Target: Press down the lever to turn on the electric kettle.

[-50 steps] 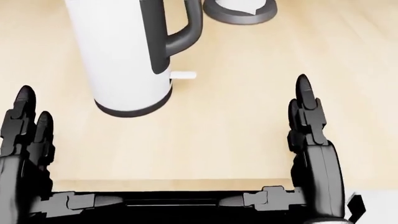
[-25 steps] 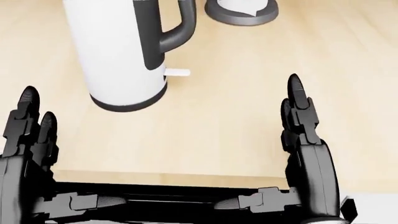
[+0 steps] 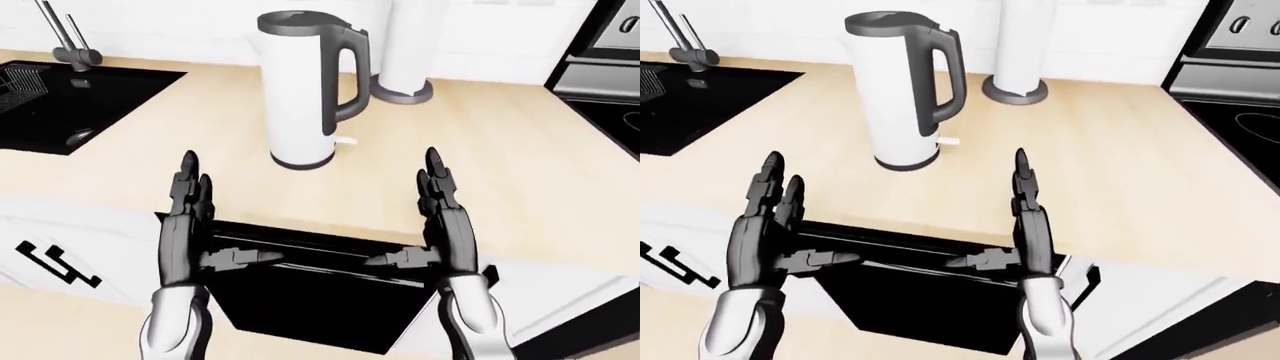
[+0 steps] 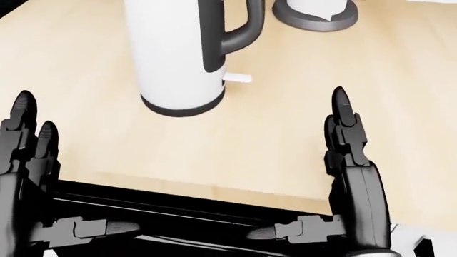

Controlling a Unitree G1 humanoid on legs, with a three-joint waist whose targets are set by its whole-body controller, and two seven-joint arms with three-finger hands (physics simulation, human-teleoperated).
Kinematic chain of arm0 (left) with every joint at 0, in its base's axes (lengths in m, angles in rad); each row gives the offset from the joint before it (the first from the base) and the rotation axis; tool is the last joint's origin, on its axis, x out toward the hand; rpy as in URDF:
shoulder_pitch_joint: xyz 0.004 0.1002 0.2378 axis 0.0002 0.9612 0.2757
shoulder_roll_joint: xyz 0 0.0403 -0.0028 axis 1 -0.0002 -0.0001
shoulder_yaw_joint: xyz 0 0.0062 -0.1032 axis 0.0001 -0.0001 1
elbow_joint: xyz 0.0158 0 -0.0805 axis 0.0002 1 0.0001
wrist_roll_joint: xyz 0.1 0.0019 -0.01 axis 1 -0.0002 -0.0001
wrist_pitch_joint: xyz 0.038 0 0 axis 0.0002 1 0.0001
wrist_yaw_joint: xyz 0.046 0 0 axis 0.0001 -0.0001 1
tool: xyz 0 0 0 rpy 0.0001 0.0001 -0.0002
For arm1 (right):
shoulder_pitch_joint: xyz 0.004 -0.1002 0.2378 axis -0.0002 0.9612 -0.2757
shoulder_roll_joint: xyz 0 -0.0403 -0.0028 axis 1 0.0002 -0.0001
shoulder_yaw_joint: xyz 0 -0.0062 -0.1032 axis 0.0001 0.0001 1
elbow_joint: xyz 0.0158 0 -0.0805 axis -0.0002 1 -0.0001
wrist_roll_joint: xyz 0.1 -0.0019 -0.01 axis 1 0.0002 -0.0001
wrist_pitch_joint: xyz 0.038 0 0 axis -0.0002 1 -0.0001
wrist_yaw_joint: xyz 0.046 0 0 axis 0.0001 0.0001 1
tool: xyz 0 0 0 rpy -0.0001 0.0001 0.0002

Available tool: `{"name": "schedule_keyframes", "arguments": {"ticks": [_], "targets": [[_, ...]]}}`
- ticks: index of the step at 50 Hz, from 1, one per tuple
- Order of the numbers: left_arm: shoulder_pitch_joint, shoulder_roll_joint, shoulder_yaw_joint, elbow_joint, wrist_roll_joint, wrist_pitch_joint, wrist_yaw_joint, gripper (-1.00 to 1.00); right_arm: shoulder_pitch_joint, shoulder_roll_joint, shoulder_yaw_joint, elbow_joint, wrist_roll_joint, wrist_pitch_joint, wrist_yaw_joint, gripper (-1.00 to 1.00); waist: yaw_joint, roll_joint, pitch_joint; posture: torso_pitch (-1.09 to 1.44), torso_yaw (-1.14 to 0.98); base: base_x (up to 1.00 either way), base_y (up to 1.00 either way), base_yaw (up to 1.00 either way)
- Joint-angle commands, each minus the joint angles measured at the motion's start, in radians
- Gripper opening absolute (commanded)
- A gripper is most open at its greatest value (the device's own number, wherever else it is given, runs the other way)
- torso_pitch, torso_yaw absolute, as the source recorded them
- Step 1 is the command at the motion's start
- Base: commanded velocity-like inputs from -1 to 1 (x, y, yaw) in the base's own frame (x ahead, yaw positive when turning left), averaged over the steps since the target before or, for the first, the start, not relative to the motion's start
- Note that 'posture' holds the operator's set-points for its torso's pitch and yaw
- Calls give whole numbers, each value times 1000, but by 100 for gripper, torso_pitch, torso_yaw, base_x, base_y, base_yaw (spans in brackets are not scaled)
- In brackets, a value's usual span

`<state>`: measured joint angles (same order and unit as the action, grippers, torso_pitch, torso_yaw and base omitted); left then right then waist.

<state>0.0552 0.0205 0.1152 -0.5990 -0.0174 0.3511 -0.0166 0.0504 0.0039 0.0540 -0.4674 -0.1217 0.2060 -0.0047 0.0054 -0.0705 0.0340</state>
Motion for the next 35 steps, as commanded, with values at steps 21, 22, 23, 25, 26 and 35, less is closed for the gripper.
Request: {"name": "schedule_keyframes", "arguments": {"ticks": [21, 22, 23, 25, 26, 35], "targets": [[-7, 0, -5, -24, -1, -31, -2, 100, -11, -1, -8, -20, -4, -13, -6, 100, 12, 91, -8, 0, 0, 0, 0, 42], [-7, 1, -6, -25, -1, -30, -2, 100, -11, -1, -9, -20, -4, -14, -6, 100, 11, 81, -3, 0, 0, 0, 0, 43], [-7, 0, -6, -25, -1, -30, -2, 100, -10, -1, -9, -21, -4, -14, -7, 100, 8, 69, 1, 0, 0, 0, 0, 42], [-6, 0, -7, -26, -1, -31, -2, 100, -10, -1, -9, -20, -15, -17, -16, 100, 1, 38, 2, 0, 0, 0, 0, 32], [-5, 0, -7, -23, -1, -33, -2, 100, -9, 1, -12, -21, -12, -22, -19, 100, 3, 14, 8, 0, 0, 0, 0, 0], [-4, 0, -8, -39, -2, -27, -3, 100, -4, 0, -16, -35, -4, -24, -26, 100, 2, 76, -10, 0, 0, 0, 0, 0]]}}
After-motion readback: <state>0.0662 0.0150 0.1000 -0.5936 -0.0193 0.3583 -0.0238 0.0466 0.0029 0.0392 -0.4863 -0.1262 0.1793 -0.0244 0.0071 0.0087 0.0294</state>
